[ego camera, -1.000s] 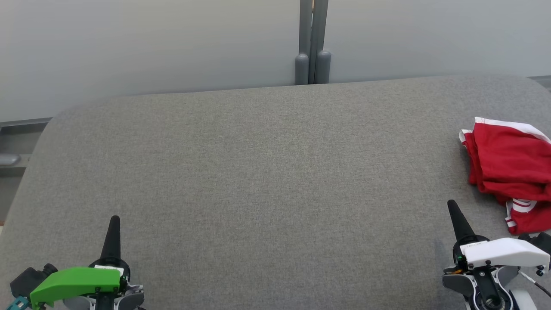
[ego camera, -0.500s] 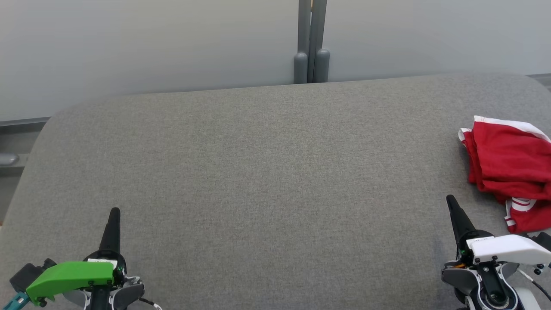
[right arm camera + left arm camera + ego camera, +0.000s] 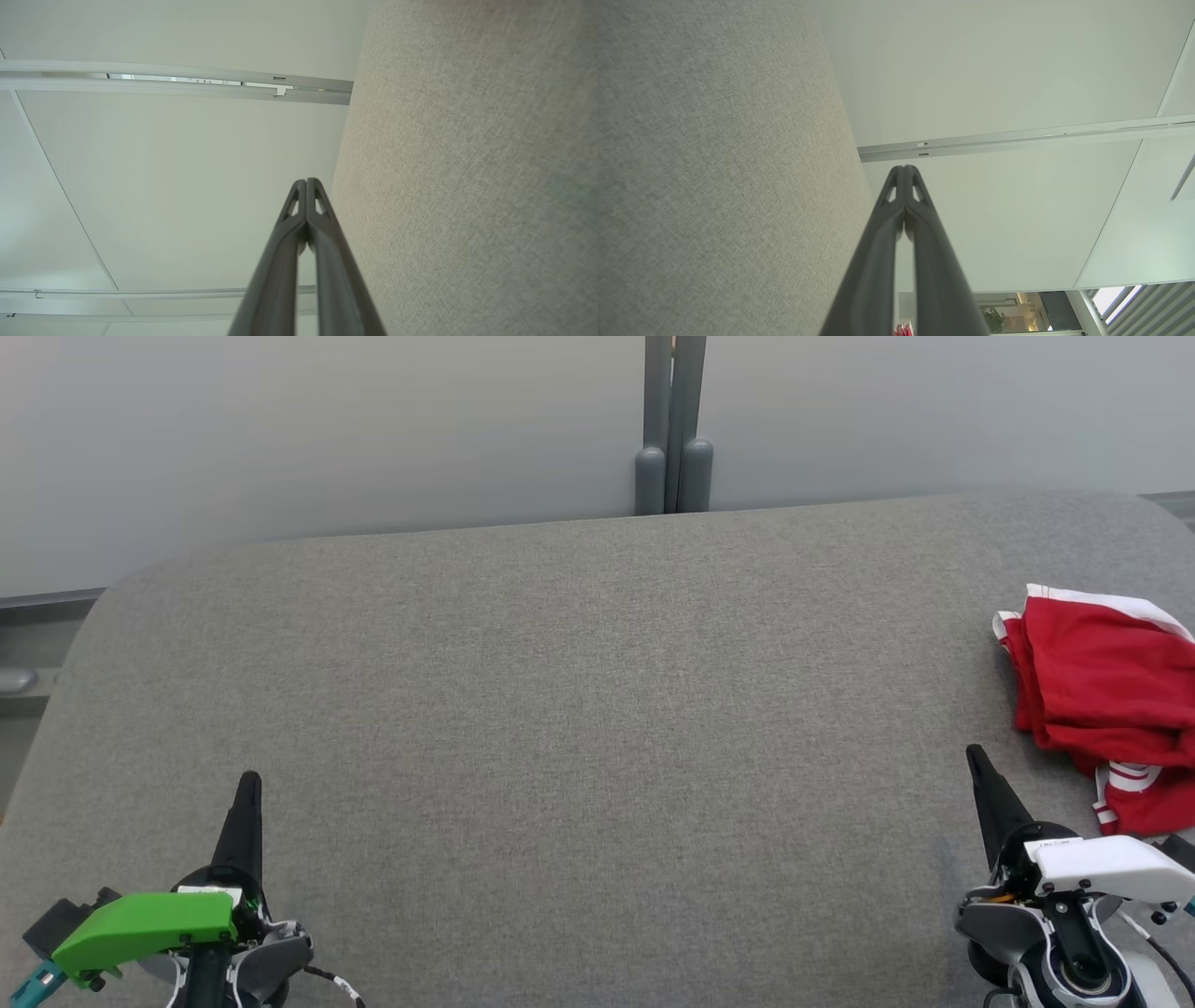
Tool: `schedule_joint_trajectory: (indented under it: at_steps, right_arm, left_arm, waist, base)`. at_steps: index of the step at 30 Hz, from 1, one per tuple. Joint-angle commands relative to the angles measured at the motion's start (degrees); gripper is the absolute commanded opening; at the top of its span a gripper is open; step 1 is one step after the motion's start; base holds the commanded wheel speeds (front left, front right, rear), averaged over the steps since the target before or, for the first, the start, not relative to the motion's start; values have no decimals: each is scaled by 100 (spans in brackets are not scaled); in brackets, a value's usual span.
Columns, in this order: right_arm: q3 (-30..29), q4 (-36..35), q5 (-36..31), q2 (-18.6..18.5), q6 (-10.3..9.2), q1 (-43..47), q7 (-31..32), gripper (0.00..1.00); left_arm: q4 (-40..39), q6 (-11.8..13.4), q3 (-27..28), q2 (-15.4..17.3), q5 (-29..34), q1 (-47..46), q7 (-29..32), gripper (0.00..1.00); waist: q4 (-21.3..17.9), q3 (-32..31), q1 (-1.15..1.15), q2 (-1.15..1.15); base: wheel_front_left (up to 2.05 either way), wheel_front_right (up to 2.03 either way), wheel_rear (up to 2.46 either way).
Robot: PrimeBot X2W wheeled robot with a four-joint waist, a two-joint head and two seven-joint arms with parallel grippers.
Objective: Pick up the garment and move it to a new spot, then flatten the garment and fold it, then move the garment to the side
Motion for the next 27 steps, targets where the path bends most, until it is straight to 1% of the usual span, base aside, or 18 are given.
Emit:
schedule_joint_trajectory:
  at_steps: [1,13,27]
  right_arm:
    - [-10,-38,99,-13,3,-49,42,0]
    - [-21,-64,624,-8,2,-106,161,0]
    - [-19,-59,611,-9,2,-99,148,0]
  left_arm:
    - [-25,-20,33,3,-118,-108,26,0]
    - [-37,-22,55,-14,-540,-186,154,0]
    - [-36,-22,53,-13,-515,-176,145,0]
  waist:
    - [-1,1,0,0]
    - [-17,20,0,0]
    - [-17,21,0,0]
  base:
    - [0,0,0]
    - [0,0,0]
    - [0,0,0]
